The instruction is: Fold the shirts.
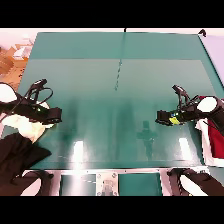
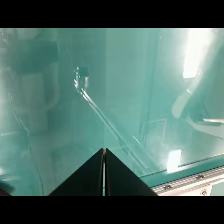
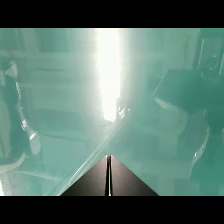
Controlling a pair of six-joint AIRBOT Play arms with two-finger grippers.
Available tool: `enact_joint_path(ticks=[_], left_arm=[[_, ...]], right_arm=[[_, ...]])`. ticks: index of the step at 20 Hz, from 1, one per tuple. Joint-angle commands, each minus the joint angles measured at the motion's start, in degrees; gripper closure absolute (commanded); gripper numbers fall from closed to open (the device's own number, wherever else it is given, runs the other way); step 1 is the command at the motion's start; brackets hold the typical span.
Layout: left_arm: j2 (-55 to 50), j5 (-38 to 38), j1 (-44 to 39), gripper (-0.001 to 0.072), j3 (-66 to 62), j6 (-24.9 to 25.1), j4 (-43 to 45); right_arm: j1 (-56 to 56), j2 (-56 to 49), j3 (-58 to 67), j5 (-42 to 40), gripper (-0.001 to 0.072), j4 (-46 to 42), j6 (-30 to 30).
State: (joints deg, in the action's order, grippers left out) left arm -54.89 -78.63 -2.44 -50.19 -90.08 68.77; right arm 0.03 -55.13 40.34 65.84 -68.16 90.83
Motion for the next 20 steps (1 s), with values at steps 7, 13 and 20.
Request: enact_joint_path(ticks=[7,13,20], left_arm=[[0.07,0.09,0.00,0.0684,0.02,-2.40,13.86],[-0.13,5.01,0.07,-0.0006,2.10,-10.84,39.69],[-6.21,22.14,0.04,-0.0005,13.60,-10.80,44.87]], right_arm=[[0.07,0.04,-0.02,0.00,0.0701,0.02,0.02],[0.07,0.04,-0.02,0.00,0.0701,0.02,0.02],[0.07,0.04,-0.02,-0.02,0.0701,0.02,0.00]])
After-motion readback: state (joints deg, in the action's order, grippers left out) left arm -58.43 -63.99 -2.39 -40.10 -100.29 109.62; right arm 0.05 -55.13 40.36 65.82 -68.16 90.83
